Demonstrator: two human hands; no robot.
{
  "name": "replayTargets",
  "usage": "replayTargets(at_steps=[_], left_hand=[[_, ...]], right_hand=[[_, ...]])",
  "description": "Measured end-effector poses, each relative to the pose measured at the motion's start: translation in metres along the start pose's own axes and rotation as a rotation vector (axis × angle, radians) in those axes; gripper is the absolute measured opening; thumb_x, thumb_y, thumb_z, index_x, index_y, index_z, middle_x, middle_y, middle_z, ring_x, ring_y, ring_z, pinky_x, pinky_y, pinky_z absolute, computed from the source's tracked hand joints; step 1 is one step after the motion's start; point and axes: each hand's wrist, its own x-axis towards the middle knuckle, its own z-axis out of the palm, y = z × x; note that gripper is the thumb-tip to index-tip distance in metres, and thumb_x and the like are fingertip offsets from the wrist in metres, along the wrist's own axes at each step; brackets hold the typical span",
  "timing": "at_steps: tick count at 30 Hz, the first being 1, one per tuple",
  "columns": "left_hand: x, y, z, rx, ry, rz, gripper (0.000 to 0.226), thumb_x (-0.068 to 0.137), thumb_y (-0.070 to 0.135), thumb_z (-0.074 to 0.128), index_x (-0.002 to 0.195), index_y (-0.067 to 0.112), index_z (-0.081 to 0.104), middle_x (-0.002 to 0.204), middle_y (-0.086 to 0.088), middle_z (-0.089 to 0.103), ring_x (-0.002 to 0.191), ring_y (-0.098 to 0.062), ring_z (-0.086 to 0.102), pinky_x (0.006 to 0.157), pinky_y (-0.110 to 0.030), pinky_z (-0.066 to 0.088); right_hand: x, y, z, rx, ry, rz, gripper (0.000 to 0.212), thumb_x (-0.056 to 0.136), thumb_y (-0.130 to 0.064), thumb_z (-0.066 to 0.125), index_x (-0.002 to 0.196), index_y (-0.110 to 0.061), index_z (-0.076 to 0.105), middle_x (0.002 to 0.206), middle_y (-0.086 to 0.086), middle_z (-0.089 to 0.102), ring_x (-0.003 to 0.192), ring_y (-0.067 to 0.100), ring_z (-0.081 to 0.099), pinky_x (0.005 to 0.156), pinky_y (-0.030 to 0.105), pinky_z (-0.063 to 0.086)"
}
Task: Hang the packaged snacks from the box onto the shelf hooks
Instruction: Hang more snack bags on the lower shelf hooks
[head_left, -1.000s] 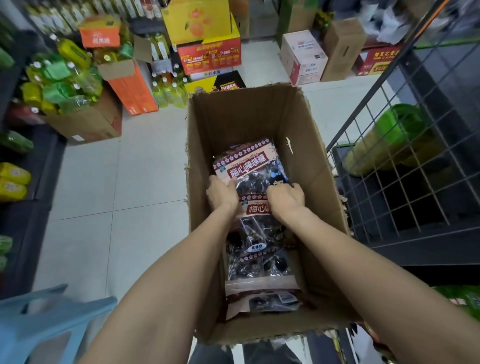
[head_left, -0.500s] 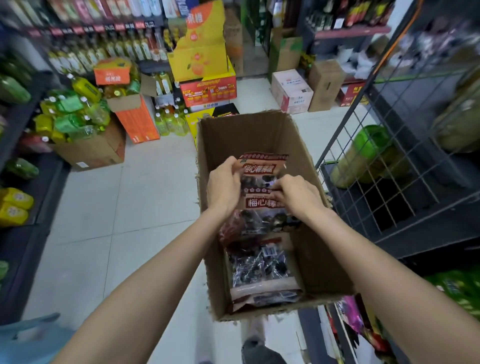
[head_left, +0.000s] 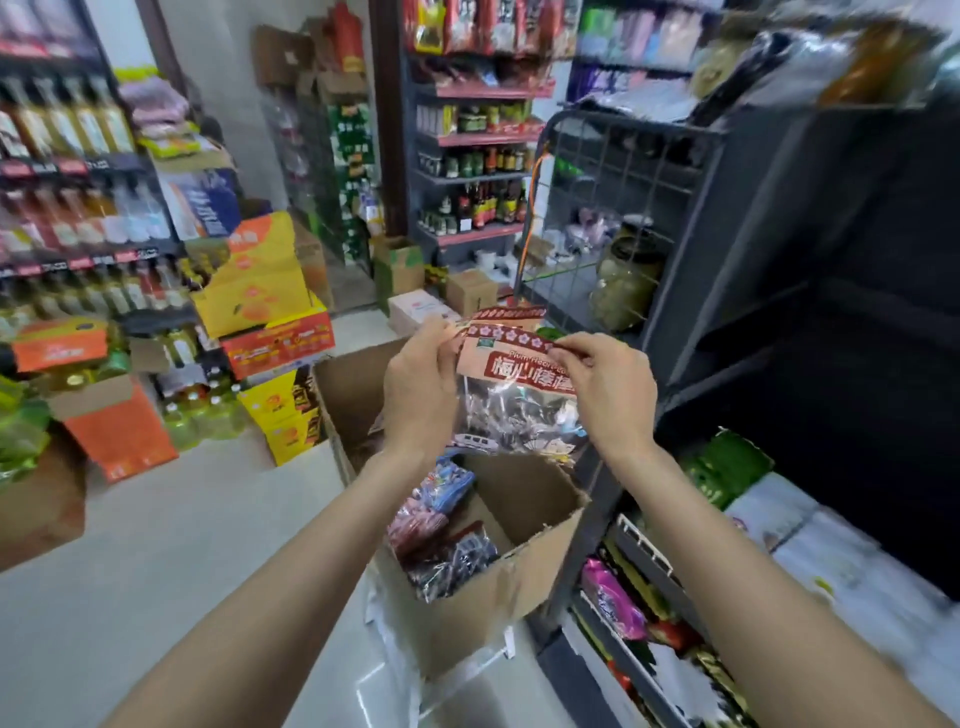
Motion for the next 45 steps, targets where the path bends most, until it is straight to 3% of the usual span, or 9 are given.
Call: replayTargets(at_steps=[6, 12, 15, 20, 24, 27, 31, 38, 45], left_hand=[[-0.03, 0.071, 0.03, -0.062, -0.12, 0.079, 0.01, 0.099, 0.014, 0.039, 0.099, 0.01, 0.048, 0.083, 0.0, 0.054, 0.072, -0.018, 0.049, 0.058, -0.028, 0.03], [-0.075, 0.124, 0.075, -0.176, -0.266, 0.204, 0.011, 0.1, 0.014, 0.039, 0.096, 0.012, 0.049, 0.079, 0.003, 0.052, 0.07, -0.015, 0.047, 0.06, -0.028, 0.028], [-0.091, 0.141, 0.104, -0.215, -0.336, 0.243, 0.011, 0.1, 0.014, 0.039, 0.092, 0.012, 0.046, 0.079, -0.005, 0.059, 0.07, -0.02, 0.053, 0.06, -0.035, 0.039], [-0.117, 0.167, 0.146, -0.225, -0.419, 0.217, 0.017, 0.1, 0.015, 0.041, 0.108, 0.005, 0.051, 0.099, -0.012, 0.066, 0.09, -0.028, 0.062, 0.07, -0.035, 0.045], [-0.127, 0.185, 0.163, -0.211, -0.429, 0.156, 0.007, 0.1, 0.014, 0.04, 0.093, 0.014, 0.043, 0.087, -0.007, 0.062, 0.082, -0.027, 0.061, 0.062, -0.026, 0.034], [-0.13, 0.193, 0.171, -0.2, -0.443, 0.145, 0.017, 0.1, 0.014, 0.04, 0.11, 0.007, 0.051, 0.097, -0.012, 0.064, 0.091, -0.027, 0.062, 0.064, -0.023, 0.039], [-0.127, 0.192, 0.184, -0.16, -0.429, 0.148, 0.011, 0.1, 0.013, 0.039, 0.1, 0.007, 0.048, 0.082, -0.002, 0.056, 0.071, -0.018, 0.054, 0.052, -0.019, 0.028], [-0.13, 0.193, 0.199, -0.102, -0.437, 0.161, 0.013, 0.101, 0.014, 0.037, 0.088, 0.013, 0.038, 0.073, -0.002, 0.049, 0.059, -0.012, 0.043, 0.047, -0.017, 0.022], [-0.134, 0.198, 0.208, -0.121, -0.512, 0.161, 0.012, 0.099, 0.012, 0.042, 0.106, 0.007, 0.05, 0.083, -0.001, 0.057, 0.069, -0.012, 0.053, 0.053, -0.016, 0.034]], right_hand=[[-0.044, 0.037, -0.092, -0.064, 0.04, 0.194, 0.013, 0.084, -0.037, 0.068, 0.082, -0.026, 0.074, 0.077, -0.007, 0.072, 0.079, 0.015, 0.064, 0.064, 0.033, 0.047], [-0.095, 0.096, -0.146, -0.17, 0.086, 0.395, 0.016, 0.09, -0.031, 0.06, 0.095, -0.027, 0.075, 0.088, -0.008, 0.072, 0.084, 0.013, 0.064, 0.061, 0.028, 0.041], [-0.117, 0.128, -0.167, -0.158, 0.166, 0.503, 0.015, 0.09, -0.029, 0.062, 0.093, -0.026, 0.076, 0.077, -0.011, 0.068, 0.078, 0.011, 0.062, 0.056, 0.026, 0.039], [-0.138, 0.172, -0.194, -0.195, 0.345, 0.6, 0.014, 0.089, -0.03, 0.063, 0.094, -0.028, 0.075, 0.082, -0.009, 0.072, 0.08, 0.012, 0.065, 0.064, 0.031, 0.049], [-0.136, 0.199, -0.202, -0.161, 0.451, 0.563, 0.016, 0.088, -0.034, 0.064, 0.099, -0.03, 0.074, 0.084, -0.009, 0.073, 0.078, 0.009, 0.065, 0.067, 0.029, 0.05], [-0.125, 0.213, -0.205, -0.139, 0.479, 0.547, 0.015, 0.087, -0.034, 0.065, 0.099, -0.029, 0.074, 0.082, -0.008, 0.073, 0.076, 0.01, 0.065, 0.067, 0.03, 0.049], [-0.112, 0.223, -0.207, -0.17, 0.493, 0.475, 0.016, 0.087, -0.032, 0.065, 0.098, -0.025, 0.075, 0.083, -0.007, 0.073, 0.074, 0.011, 0.065, 0.064, 0.031, 0.048], [-0.102, 0.24, -0.212, -0.322, 0.386, 0.38, 0.025, 0.089, -0.034, 0.062, 0.098, -0.014, 0.074, 0.08, 0.003, 0.072, 0.072, 0.022, 0.065, 0.064, 0.039, 0.051], [-0.101, 0.261, -0.218, -0.606, 0.37, -0.057, 0.023, 0.082, -0.021, 0.065, 0.071, -0.002, 0.072, 0.061, 0.006, 0.061, 0.049, 0.023, 0.058, 0.047, 0.031, 0.051]])
